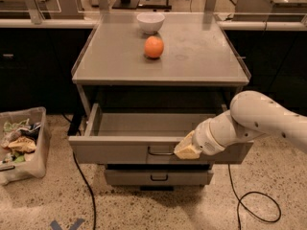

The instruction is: Close top drawer

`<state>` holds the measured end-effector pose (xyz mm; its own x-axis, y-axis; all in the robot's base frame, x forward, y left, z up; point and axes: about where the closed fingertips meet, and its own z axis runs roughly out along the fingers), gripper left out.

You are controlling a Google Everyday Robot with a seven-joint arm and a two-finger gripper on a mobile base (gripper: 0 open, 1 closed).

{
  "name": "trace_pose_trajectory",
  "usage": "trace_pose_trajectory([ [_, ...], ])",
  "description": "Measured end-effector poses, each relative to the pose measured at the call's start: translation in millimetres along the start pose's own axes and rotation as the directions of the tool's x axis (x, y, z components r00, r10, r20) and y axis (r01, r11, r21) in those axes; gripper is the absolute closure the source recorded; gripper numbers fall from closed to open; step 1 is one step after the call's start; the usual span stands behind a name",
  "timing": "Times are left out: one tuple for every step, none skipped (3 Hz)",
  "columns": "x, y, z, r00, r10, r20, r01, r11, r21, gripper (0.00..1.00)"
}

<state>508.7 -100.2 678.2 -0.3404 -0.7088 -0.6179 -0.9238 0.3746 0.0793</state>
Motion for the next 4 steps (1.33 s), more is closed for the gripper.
trace_pose_trajectory([
  [0.0, -0.1, 0.0, 1.000, 0.000, 0.000, 0.000, 1.0000, 0.000, 1.00],
  [-3.4, -7.5, 3.9, 1.000, -0.013, 0.004, 0.013, 0.9991, 0.041, 1.00],
  [-33.3, -53.0, -0.1, 0.998, -0.044, 0.048, 0.035, 0.9863, 0.161, 1.00],
  [-31.9, -52.3, 1.7, 0.998, -0.038, 0.051, 0.029, 0.9869, 0.159, 1.00],
])
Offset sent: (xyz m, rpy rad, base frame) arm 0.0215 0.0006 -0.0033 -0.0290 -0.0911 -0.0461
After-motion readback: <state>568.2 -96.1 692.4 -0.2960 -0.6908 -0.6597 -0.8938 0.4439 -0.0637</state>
